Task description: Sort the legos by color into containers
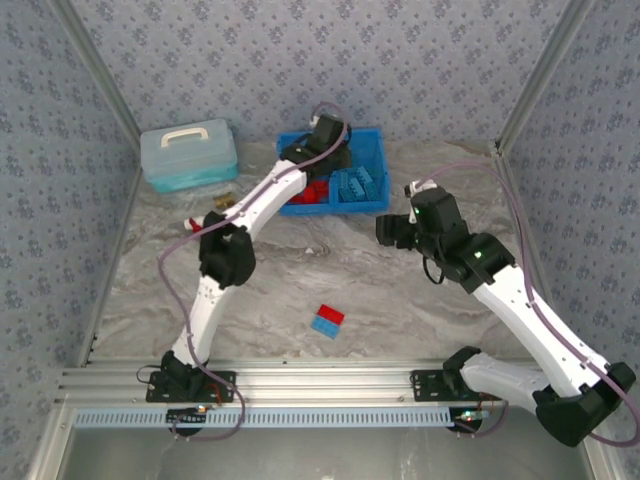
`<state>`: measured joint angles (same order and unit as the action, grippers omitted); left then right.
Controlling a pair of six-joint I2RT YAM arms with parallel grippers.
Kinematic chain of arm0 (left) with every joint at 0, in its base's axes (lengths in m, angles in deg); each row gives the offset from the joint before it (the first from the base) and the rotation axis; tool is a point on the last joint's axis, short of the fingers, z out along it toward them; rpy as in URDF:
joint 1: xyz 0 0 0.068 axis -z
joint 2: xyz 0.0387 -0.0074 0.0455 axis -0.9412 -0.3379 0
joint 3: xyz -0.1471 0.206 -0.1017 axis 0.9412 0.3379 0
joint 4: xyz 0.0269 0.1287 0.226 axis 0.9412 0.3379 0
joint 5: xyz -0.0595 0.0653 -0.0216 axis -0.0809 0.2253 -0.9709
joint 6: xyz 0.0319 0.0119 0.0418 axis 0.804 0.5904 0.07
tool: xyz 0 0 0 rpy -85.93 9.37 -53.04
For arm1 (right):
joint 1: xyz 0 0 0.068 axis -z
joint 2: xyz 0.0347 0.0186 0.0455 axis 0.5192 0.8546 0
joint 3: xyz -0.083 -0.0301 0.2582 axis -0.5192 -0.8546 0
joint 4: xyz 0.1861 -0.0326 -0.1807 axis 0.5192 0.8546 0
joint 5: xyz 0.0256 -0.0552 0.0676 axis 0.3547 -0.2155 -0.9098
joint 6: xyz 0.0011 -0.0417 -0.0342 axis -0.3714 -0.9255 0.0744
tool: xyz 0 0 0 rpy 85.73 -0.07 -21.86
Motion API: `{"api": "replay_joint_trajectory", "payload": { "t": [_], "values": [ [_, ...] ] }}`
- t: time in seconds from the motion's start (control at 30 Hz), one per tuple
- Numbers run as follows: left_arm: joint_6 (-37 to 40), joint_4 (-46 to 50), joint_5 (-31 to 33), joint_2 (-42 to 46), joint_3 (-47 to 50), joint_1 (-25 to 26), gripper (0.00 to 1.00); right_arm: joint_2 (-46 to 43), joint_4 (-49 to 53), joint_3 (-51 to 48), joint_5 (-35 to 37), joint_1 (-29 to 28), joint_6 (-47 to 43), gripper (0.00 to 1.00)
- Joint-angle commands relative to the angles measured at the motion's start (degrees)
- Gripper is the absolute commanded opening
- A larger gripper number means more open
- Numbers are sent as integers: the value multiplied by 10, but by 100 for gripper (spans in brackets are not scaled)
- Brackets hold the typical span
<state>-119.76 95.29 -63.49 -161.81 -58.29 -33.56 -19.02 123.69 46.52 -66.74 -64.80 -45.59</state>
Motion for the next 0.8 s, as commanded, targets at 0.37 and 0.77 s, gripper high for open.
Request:
{"api": "replay_joint_trajectory", "payload": {
  "t": [0.37, 0.77],
  "values": [
    [74, 28, 9, -10, -129, 25, 70, 0, 40, -67, -84, -19, 1, 88],
    [179, -19, -9, 384, 297, 22, 90, 249, -1, -85, -144, -214, -75, 92]
  ]
}}
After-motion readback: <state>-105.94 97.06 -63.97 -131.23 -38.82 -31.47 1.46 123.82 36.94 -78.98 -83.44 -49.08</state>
